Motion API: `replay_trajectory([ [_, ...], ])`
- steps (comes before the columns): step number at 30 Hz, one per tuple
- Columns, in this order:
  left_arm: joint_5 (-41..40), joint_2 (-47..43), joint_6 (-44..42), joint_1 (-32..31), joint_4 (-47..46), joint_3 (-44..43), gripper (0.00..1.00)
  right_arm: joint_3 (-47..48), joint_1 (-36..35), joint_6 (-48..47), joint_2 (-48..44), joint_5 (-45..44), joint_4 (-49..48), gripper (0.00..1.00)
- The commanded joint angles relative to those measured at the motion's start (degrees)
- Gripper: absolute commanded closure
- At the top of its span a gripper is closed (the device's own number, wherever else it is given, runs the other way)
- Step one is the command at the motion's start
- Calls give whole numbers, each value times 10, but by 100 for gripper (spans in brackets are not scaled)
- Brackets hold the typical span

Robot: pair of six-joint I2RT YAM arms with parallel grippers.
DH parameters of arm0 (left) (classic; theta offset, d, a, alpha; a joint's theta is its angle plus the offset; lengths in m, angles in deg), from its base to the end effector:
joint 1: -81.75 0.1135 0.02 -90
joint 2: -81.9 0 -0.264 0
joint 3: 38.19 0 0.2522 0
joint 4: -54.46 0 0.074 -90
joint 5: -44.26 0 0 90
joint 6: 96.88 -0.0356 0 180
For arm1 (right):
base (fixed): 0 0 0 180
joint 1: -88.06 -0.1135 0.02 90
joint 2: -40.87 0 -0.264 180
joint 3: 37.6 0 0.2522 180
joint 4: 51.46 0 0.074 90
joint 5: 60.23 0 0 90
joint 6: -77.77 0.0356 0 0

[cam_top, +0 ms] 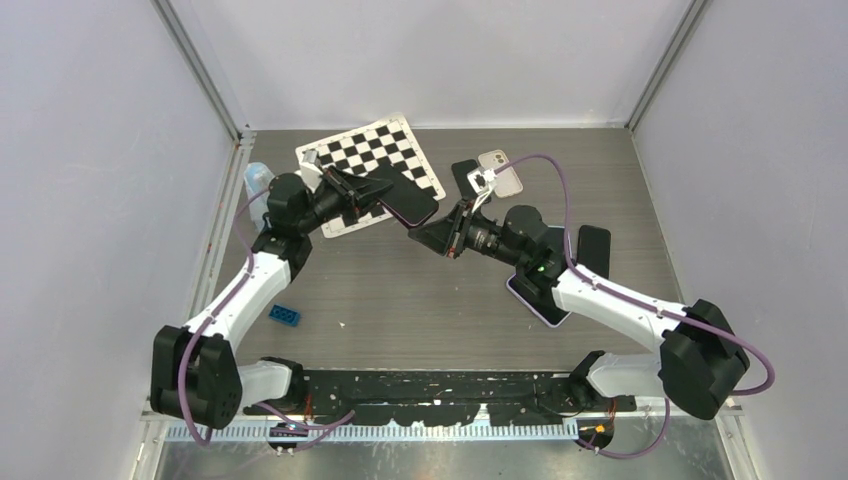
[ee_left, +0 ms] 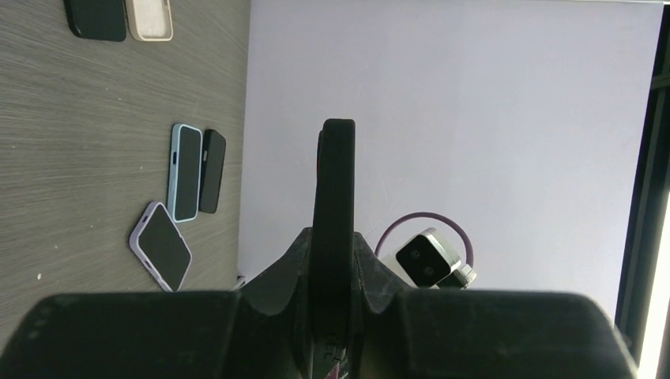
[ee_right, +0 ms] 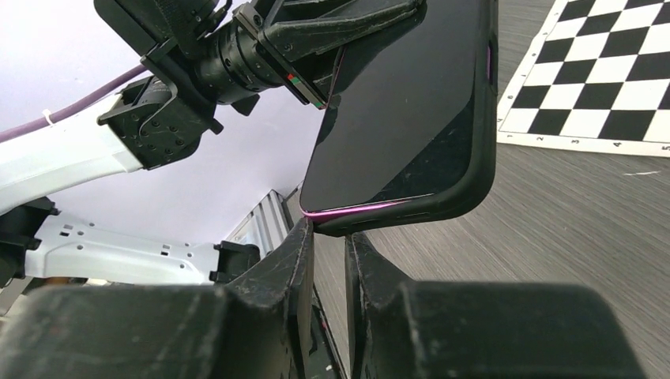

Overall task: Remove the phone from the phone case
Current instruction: Remove the phone case from the phone.

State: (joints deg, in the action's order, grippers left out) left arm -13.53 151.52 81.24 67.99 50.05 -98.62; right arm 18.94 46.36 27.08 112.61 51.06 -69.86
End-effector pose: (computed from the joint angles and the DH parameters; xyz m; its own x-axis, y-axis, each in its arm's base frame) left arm 0.2682 -0.0852 0.3120 -0.7194 -0.6945 0.0117 -0.0574 0.0426 -0.9974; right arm 0.2062 0.2010 0.3041 -0.5319 0.3167 -0.7854 -0.7154 0.3282 0.6168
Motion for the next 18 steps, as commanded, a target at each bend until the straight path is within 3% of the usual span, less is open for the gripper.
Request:
replay_trajectory([
  [1,32,-3,9,3,-72,-2,100,25,3,-45,-22,-27,55,80],
  [4,34,-8,-23,20,-66,-2,100,24,13,-49,-34,-1,83,45],
  [6,44,-12,-62,34,-42,-11,100,18,26,-48,-45,31,100,35],
  [12,107,-12,-265,53,149,-101,100,14,103,-19,-64,176,127,29],
  [18,177,-13,-414,53,237,-137,100,35,128,22,-46,206,118,30],
])
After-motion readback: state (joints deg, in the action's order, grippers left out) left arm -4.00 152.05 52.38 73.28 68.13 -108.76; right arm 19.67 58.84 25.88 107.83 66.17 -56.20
